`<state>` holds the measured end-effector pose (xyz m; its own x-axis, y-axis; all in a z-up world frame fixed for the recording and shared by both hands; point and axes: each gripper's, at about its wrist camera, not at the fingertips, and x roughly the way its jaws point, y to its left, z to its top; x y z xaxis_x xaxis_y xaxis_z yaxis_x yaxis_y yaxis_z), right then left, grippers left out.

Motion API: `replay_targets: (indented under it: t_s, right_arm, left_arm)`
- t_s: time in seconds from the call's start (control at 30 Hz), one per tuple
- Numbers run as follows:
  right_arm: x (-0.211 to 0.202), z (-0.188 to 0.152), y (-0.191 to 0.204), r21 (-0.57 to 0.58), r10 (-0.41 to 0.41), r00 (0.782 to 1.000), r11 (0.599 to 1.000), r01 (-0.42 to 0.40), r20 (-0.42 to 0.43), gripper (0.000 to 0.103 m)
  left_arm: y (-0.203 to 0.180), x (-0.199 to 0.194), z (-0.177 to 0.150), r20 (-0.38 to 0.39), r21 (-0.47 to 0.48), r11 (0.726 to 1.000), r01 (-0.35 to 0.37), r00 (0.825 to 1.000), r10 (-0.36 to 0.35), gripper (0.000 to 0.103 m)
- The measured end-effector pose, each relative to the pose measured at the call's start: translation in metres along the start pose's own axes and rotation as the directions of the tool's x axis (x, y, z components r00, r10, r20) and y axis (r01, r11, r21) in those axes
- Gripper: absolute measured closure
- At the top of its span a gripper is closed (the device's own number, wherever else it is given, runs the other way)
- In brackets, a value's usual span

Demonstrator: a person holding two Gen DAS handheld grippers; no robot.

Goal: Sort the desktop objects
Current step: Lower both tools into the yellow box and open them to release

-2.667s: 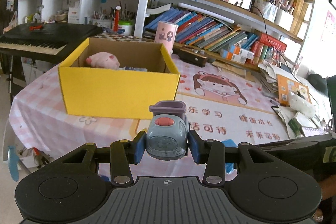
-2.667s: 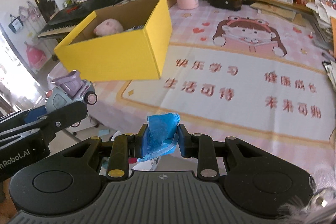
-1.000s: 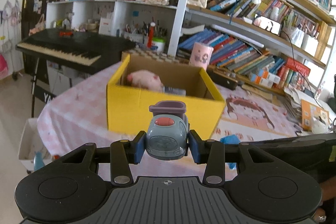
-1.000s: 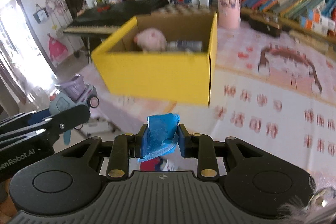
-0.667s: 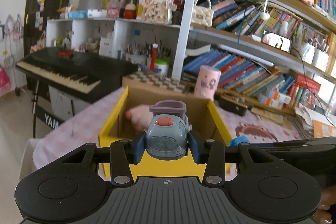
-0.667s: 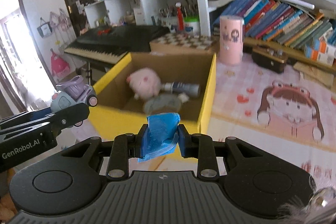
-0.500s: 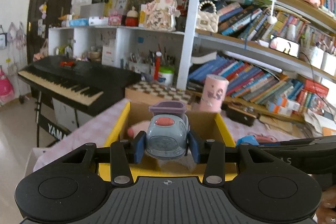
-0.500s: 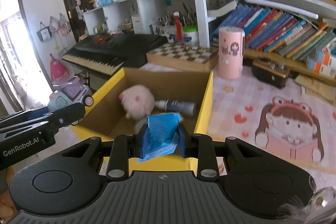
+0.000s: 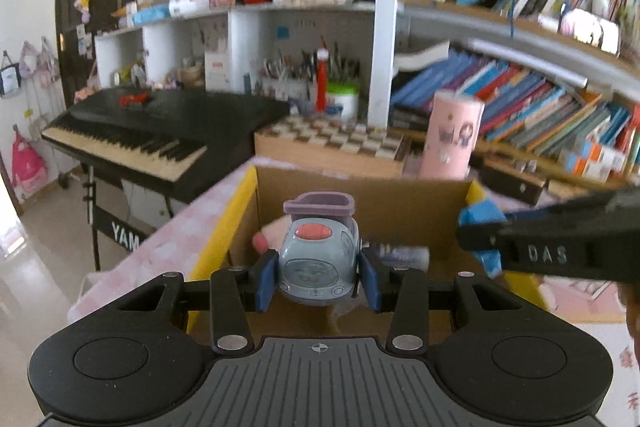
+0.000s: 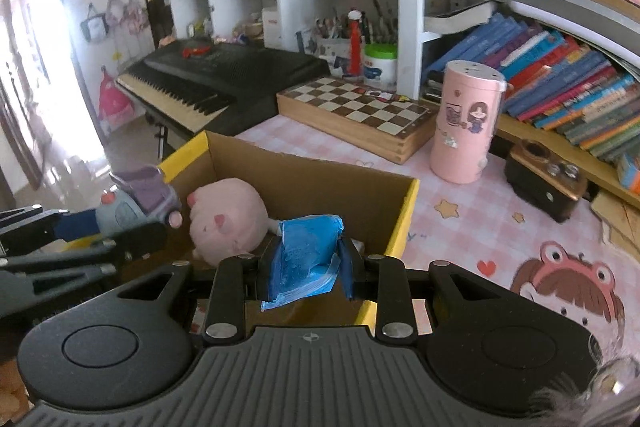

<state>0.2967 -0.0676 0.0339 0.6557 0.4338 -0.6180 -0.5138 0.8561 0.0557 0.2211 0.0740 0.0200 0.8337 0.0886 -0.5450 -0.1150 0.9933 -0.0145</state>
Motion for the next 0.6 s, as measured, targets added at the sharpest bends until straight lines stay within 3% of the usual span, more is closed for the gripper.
replay_targets:
  t_s: [0.27,0.6]
  right_arm:
    - [0.047,0.006,0.011,-0.206,0.003,0.996,0.978,-0.022,-0.092,0.076]
    - [0.088,0.005,0.026,-0.393,-0.036,0.973,0.917,-0.059,-0.229,0.076]
  left_arm:
    - [-0.004,0.033,-0.008,-0.154,0.029,0.999,-0.029,0.988,0.033,0.061]
    - [-0.006,0.047,-0.012,-0.209,0.015,1.0,-0.024,0.978,0.027,0.061]
